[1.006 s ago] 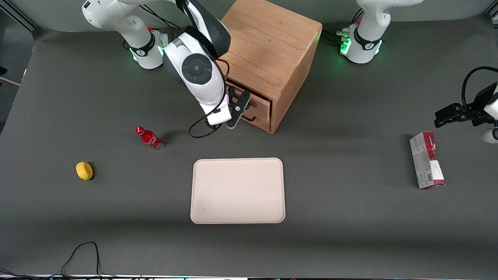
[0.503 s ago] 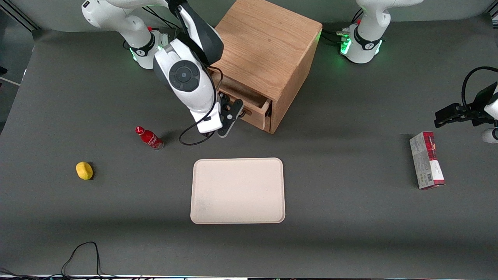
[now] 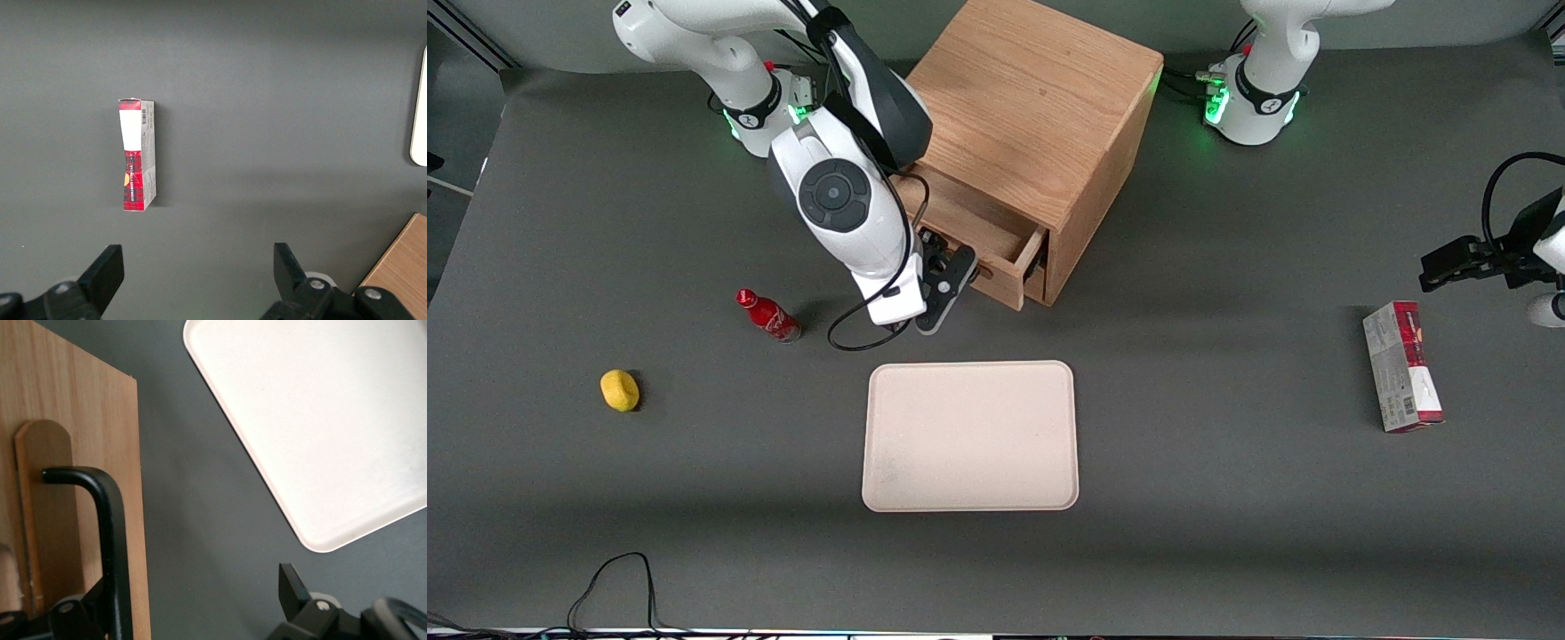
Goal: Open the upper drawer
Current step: 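Pull the upper drawer outward by its handle with the right gripper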
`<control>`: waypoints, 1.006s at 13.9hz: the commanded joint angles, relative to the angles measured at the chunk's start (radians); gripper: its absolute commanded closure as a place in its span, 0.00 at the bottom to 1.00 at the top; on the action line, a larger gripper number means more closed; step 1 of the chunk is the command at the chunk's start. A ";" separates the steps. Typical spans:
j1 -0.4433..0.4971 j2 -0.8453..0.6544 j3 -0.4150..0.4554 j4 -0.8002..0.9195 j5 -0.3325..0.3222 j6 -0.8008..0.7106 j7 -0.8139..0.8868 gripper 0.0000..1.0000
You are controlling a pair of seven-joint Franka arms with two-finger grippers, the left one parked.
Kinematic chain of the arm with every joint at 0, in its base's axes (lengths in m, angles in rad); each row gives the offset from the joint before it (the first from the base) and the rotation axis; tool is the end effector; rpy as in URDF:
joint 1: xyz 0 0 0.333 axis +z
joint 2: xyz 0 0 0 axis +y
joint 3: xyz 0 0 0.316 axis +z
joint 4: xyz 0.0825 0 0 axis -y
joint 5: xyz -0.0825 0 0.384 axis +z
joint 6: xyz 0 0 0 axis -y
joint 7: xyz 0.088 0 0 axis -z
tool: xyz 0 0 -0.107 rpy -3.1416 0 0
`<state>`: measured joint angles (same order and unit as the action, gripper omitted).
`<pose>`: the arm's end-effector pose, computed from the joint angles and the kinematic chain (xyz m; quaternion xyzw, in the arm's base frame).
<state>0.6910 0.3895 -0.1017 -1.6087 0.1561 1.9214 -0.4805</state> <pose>0.5381 0.3819 0.3980 -0.8717 -0.4858 0.0398 0.0507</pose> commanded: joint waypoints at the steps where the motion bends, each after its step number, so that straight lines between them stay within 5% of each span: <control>1: -0.040 0.043 0.002 0.070 -0.009 -0.028 -0.038 0.00; 14: -0.131 0.088 0.002 0.124 -0.010 -0.053 -0.059 0.00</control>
<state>0.5817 0.4536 -0.1025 -1.5215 0.1561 1.9008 -0.5167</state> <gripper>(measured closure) 0.000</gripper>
